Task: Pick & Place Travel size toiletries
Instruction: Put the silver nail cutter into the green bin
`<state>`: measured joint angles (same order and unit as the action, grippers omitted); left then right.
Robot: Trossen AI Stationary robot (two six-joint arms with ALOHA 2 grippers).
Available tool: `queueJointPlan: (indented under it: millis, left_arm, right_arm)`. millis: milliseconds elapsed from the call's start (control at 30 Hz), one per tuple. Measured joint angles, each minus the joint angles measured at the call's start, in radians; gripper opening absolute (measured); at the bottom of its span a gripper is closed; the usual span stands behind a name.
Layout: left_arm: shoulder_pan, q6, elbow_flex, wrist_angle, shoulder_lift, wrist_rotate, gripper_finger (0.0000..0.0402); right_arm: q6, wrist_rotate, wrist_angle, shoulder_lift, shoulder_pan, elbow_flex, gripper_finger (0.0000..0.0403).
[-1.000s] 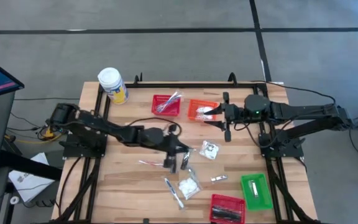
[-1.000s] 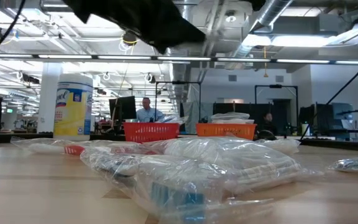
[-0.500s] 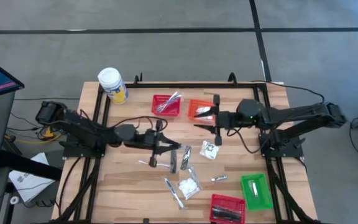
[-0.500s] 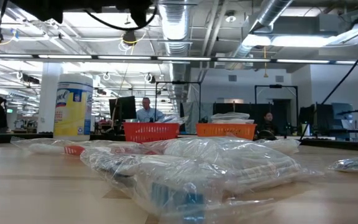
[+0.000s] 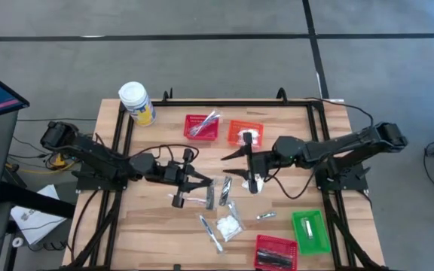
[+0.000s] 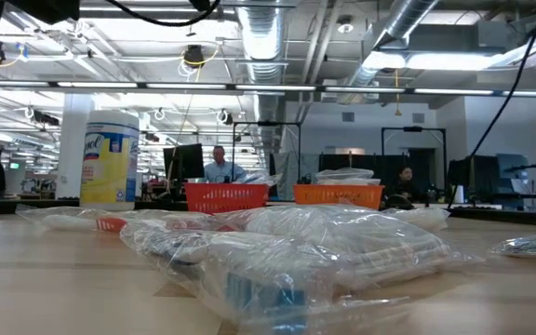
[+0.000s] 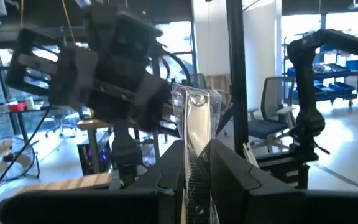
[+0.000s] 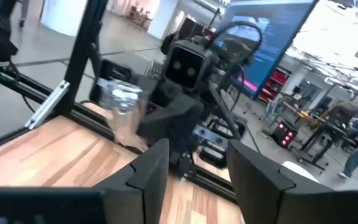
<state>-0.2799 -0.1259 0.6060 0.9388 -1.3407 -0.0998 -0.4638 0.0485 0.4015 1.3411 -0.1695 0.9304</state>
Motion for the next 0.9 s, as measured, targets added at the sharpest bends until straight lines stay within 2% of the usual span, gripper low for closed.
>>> queueJointPlan:
  millis: [300, 400, 600, 900]
  left_arm:
    - [-0.055, -0.047, -0.002, -0.001, 0.057, -0.007, 0.0049]
    - [-0.071, -0.068, -0.002, -0.002, 0.060, -0.041, 0.0049]
    - [-0.074, -0.077, -0.002, -0.011, 0.060, -0.065, 0.0049]
    - [-0.074, -0.085, -0.002, -0.026, 0.060, -0.106, 0.0049]
  right_arm:
    - [0.001, 0.000, 0.002, 0.077, -0.052, 0.066, 0.0218]
    - [0.017, 0.000, 0.008, 0.121, -0.069, 0.103, 0.0234]
    - [0.064, 0.000, 0.004, 0.170, -0.086, 0.160, 0.0239]
    - [0.099, -0.016, -0.005, 0.172, -0.085, 0.163, 0.0240]
